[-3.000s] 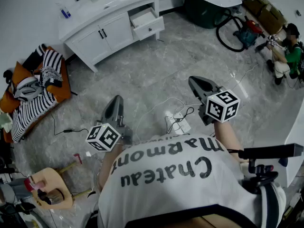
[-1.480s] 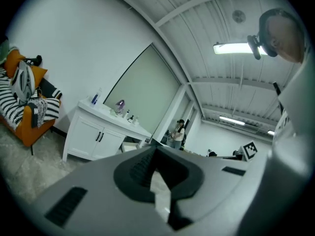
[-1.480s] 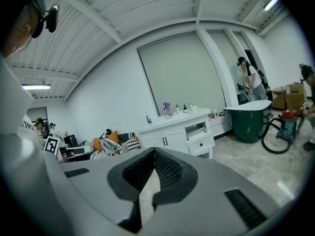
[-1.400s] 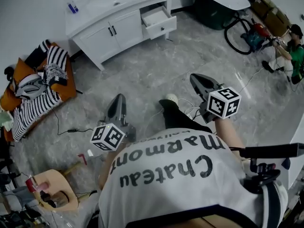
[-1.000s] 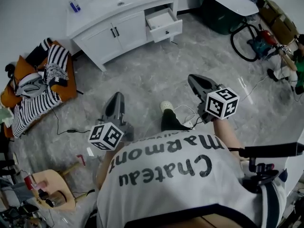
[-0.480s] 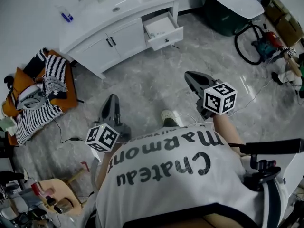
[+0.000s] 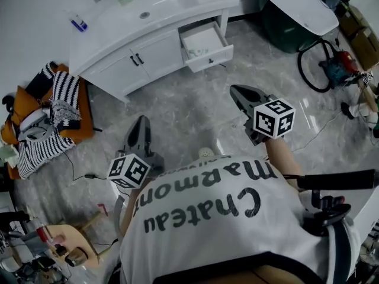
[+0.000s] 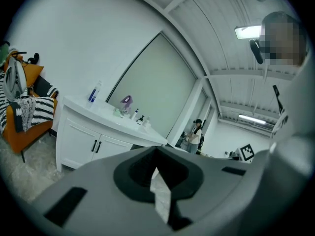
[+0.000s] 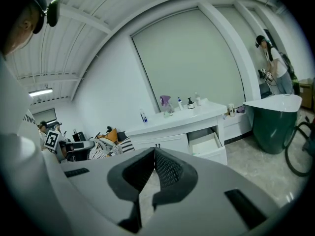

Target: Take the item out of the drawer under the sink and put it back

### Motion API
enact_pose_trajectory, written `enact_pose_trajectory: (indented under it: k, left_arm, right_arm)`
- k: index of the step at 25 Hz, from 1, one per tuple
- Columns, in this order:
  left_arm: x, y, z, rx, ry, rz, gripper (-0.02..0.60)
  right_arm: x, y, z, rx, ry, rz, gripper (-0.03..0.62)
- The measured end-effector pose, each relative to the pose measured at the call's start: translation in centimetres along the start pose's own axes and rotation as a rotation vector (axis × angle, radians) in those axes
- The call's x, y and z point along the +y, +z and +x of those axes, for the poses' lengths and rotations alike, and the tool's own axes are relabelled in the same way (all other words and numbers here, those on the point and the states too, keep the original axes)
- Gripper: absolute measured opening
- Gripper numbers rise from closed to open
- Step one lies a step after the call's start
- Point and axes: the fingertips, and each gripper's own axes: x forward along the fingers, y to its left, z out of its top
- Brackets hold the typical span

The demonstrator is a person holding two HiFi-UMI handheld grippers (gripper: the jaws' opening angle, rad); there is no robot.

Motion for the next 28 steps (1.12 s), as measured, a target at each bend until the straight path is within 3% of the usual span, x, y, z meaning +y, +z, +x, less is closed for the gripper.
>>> enact_pose_trajectory:
  k: [6, 12, 28]
  left_arm:
    - [-0.3, 0.1, -0.1, -0.055, 0.003, 0.000, 0.009]
    - [1.4, 0.5, 4.0, -0.017, 0.040, -0.004, 0.009]
    - [2.7, -0.2, 5.2, 0.027, 0.063, 0.013, 0.009]
  right_arm:
    - [-0.7, 0.5, 0.8, -0.018, 0.029, -0.024, 0.011]
    - [-3.3, 2.4, 5.1, 0.011, 0.050, -0.013, 0.011]
    - [-3.7, 1.6, 8.0, 0.017, 0.074, 0.051, 0.011]
